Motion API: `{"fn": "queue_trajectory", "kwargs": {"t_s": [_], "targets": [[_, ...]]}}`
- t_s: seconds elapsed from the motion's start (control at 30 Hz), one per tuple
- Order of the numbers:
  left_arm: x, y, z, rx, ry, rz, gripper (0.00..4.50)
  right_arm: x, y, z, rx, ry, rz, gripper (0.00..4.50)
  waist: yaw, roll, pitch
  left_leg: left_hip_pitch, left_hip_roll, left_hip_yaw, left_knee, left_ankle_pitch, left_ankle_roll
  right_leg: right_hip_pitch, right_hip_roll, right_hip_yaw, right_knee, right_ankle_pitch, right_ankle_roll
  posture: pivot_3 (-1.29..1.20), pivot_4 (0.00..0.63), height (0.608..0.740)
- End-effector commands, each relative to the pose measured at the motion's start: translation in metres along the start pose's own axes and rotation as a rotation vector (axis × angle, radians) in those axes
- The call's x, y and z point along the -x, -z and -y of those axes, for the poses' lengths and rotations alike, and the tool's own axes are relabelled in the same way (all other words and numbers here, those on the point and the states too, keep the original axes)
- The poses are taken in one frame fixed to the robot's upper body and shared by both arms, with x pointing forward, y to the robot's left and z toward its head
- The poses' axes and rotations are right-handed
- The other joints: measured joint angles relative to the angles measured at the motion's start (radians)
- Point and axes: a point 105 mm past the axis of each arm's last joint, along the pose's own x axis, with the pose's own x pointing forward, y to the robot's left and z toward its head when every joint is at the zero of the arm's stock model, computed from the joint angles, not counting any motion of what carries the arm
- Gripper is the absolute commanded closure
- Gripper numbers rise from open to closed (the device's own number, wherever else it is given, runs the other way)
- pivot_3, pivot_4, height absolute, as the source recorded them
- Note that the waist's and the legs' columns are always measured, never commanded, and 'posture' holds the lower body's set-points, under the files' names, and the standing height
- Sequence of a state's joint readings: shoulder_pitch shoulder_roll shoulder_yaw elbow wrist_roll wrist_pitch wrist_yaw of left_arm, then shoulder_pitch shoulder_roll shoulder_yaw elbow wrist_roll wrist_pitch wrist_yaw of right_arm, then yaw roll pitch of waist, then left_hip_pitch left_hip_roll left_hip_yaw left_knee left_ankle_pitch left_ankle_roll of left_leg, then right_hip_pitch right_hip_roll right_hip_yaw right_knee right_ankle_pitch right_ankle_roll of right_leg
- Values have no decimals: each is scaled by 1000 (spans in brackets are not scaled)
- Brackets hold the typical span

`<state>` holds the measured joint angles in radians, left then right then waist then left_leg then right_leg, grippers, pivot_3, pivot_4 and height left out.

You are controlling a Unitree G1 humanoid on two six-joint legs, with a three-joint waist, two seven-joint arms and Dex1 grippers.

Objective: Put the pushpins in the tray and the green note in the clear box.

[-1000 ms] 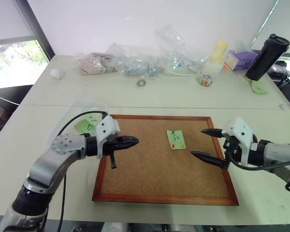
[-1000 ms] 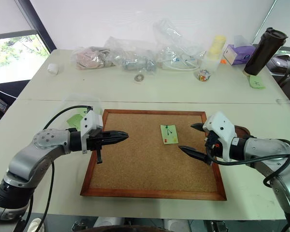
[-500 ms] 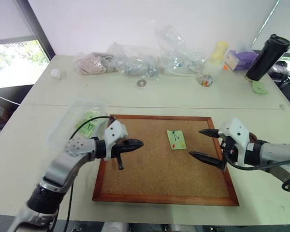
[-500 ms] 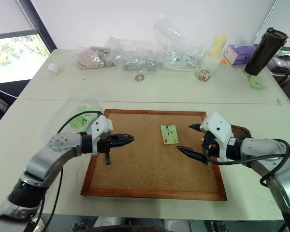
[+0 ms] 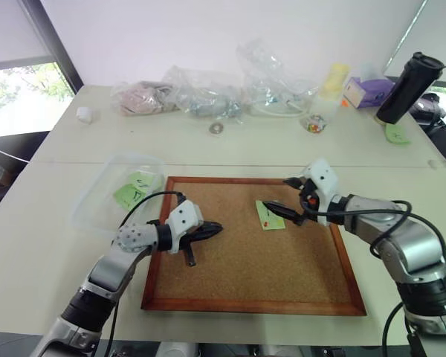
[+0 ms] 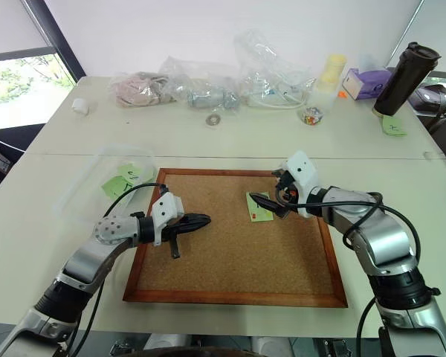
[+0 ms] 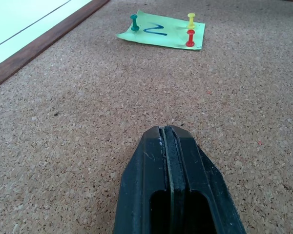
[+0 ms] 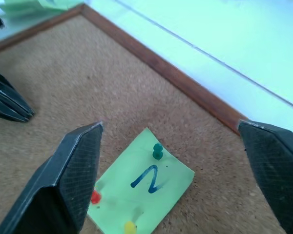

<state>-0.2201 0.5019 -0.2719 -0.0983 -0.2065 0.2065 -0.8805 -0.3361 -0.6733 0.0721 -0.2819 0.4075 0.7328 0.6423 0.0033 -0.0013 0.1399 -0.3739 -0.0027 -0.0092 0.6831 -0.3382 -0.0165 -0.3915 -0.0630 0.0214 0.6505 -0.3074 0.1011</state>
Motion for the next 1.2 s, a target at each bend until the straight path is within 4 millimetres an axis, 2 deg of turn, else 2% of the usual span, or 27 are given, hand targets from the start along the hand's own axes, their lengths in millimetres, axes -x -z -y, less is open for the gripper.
{"fn": "queue_trajectory", "kwargs": {"t_s": [0.03,0.13,0.33,0.43,0.67,0.87,1.03,1.2], "targets": [[5,17,-1,18,-25,-68,4500,-9,-1,-1,70,-7,7,23,-1,0,0,0,0,0,0,0,0,0,0,0,0,0,0,0,150,740],[6,16,0,18,-26,-68,4500,-14,9,1,84,4,-22,23,-4,0,0,0,0,0,0,0,0,0,0,0,0,0,0,0,150,740],[8,17,3,21,-29,-70,4500,-24,14,-3,78,-10,-21,23,-16,0,0,0,0,0,0,0,0,0,0,0,1,0,0,0,150,740],[8,19,3,24,-31,-71,4500,-28,17,-2,78,-9,-26,840,-16,1,0,0,0,0,0,0,0,0,0,0,1,0,0,0,150,740],[7,20,5,32,-34,-69,4500,-30,19,0,81,-2,-32,4365,-16,1,0,1,0,0,0,0,1,0,0,0,1,0,0,0,150,740],[8,21,6,34,-39,-70,4500,-27,15,-1,79,-16,-25,4444,-16,1,-1,1,0,-1,0,-1,2,0,0,0,1,0,0,0,150,740],[7,22,8,44,-28,-79,4500,-19,-8,10,74,28,49,4444,-16,1,-1,0,0,-1,0,-1,1,0,0,0,1,0,0,0,150,740],[6,23,11,54,-13,-88,4500,-3,-31,20,32,64,122,4444,-15,1,0,-1,0,-1,0,-1,1,-1,-1,0,1,0,0,0,150,740]]}}
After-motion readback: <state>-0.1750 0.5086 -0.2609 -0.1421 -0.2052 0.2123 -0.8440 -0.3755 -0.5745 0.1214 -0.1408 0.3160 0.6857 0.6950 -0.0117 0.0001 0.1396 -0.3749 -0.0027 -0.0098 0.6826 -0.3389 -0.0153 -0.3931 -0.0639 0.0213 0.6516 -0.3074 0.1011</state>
